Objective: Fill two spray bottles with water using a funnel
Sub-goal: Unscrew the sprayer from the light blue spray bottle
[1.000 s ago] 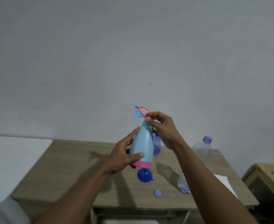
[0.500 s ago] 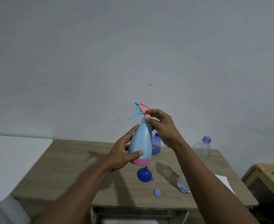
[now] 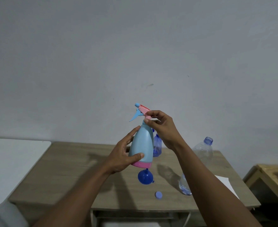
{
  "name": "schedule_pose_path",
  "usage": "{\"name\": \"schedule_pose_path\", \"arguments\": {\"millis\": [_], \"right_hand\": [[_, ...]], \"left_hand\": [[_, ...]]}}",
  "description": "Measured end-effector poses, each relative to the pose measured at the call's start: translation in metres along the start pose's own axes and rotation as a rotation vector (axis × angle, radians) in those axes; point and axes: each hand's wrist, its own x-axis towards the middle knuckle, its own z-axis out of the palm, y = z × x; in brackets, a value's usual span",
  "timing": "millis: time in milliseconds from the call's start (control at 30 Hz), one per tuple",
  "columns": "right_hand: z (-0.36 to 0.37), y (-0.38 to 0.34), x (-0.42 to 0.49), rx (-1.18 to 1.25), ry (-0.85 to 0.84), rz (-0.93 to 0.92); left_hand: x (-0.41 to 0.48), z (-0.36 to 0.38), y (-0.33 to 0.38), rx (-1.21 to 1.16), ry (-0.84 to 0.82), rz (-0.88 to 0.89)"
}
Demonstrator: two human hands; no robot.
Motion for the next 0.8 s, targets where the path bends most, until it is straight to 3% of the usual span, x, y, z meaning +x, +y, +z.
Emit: {"name": "schedule_pose_path", "arguments": {"millis": [800], "right_hand": [[-0.003,0.007,0.032,-0.108,0.033,0.028]], "left_hand": [[0.022,-0.005,-0.014,0.007,0.029,0.024]]}}
